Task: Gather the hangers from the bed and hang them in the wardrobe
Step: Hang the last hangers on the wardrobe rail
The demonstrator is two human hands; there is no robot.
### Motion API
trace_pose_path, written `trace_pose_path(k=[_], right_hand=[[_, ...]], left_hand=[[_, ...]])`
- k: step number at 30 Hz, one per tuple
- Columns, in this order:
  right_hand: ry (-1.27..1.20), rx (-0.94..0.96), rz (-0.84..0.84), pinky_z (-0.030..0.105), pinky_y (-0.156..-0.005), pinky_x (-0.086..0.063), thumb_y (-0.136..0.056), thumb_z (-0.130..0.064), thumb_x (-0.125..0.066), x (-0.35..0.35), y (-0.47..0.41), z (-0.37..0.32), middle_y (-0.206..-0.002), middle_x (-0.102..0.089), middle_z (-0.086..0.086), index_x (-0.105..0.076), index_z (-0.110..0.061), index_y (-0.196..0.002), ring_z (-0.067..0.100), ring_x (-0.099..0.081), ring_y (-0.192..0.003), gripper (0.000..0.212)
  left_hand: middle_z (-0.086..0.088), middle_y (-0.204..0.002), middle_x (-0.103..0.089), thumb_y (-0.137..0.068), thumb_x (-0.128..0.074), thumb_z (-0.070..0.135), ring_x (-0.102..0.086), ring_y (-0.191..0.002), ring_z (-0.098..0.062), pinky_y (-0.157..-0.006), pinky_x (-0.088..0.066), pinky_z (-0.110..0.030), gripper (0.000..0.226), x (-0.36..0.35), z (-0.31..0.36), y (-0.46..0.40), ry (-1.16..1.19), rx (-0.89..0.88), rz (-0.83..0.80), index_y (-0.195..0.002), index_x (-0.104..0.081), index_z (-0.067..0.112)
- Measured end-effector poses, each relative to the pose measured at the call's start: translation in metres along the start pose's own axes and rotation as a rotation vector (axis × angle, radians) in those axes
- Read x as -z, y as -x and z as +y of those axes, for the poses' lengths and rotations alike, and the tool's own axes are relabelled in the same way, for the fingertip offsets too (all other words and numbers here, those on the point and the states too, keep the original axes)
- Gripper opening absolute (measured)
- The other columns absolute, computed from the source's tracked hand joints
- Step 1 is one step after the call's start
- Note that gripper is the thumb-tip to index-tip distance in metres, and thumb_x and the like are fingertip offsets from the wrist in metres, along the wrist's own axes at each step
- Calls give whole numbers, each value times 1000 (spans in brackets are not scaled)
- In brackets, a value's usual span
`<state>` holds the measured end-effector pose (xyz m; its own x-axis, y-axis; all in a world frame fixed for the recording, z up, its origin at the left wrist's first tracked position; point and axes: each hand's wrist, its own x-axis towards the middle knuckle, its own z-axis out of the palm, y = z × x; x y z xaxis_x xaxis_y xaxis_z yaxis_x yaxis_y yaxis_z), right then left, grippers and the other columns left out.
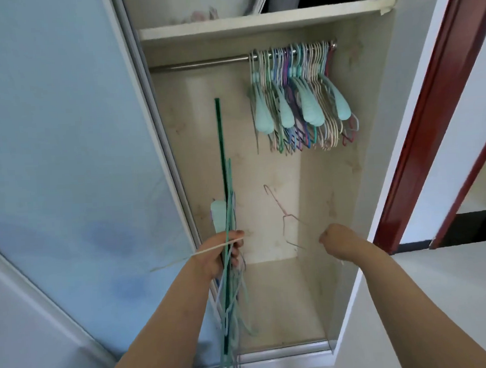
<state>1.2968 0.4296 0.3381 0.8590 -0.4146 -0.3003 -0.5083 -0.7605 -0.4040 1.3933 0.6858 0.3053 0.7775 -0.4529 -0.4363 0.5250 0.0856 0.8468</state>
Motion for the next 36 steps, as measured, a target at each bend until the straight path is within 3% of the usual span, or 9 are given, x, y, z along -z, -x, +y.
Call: trace_pose_path(k=[7,11,15,19,21,28,30,33,36], right_hand=[[-215,236,278,30,-86,-41,-99,-16,-35,-11,17,-92,-123,-60,13,-59,-7,-114,29,-55,-113,30],[-364,295,394,30,-87,-41,-99,-13,-36,19,20,-143,-123,-59,16,-59,-5,-117,32,-54,-114,30],[-539,326,461,32,-87,-44,-96,-8,-37,66,5,-181,-115,-63,21,-60,-2,-116,36,-60,-106,31],[-575,284,383,24,-75,-43,-95,-2,-40,108,-19,-209,-120,-61,17,-61,3,-110,32,-57,-113,26],[-319,286,457,26,-80,-44,-95,2,-41,117,-27,-219,-122,-61,12,-57,-1,-92,28,-58,-113,17],[0,359,488,25,-86,-46,-98,-4,-39,128,-69,-241,-124,-62,5,-58,-7,-124,23,-59,-114,33],[-65,359,432,23,-81,-42,-99,-5,-38,127,-82,-239,-130,-59,6,-56,-6,-127,23,-56,-120,33],[-426,184,335,20,-63,-39,-100,-8,-35,136,-84,-237,-132,-54,18,-53,2,-128,31,-51,-123,35],[-299,153,355,18,-53,-26,-99,-11,-36,138,-88,-222,-132,-53,21,-52,2,-130,34,-49,-123,37]], left_hand=[[2,-59,-56,-89,-57,11,-41,-43,-8,-40,-31,-17,9,6,48,10,-76,-75,-26,-81,-58,16],[2,-60,-56,-88,-60,14,-40,-44,-9,-40,-33,-18,11,0,65,11,-84,-81,-41,-80,-55,18],[3,-61,-55,-86,-63,17,-38,-48,-10,-42,-33,-19,20,-13,82,14,-17,-97,-54,-67,-67,21],[2,-68,-55,-88,-55,14,-46,-43,-8,-42,-35,-17,16,-20,103,15,91,-126,-2,-76,-64,20],[1,-70,-55,-89,-53,13,-49,-40,-7,-41,-37,-16,9,-22,111,14,122,-134,14,-83,-56,18],[-2,-68,-60,-88,-56,11,-51,-39,-9,-40,-38,-15,7,-29,119,6,119,-105,33,-84,-59,15],[-2,-68,-61,-89,-55,11,-50,-38,-8,-39,-37,-15,6,-32,119,4,113,-99,51,-87,-59,15],[-1,-70,-62,-90,-56,11,-53,-38,-7,-39,-37,-15,6,-35,117,-2,97,-92,74,-91,-60,15],[-1,-73,-62,-89,-56,10,-52,-37,-6,-38,-36,-15,8,-39,118,-4,91,-89,69,-87,-59,16]])
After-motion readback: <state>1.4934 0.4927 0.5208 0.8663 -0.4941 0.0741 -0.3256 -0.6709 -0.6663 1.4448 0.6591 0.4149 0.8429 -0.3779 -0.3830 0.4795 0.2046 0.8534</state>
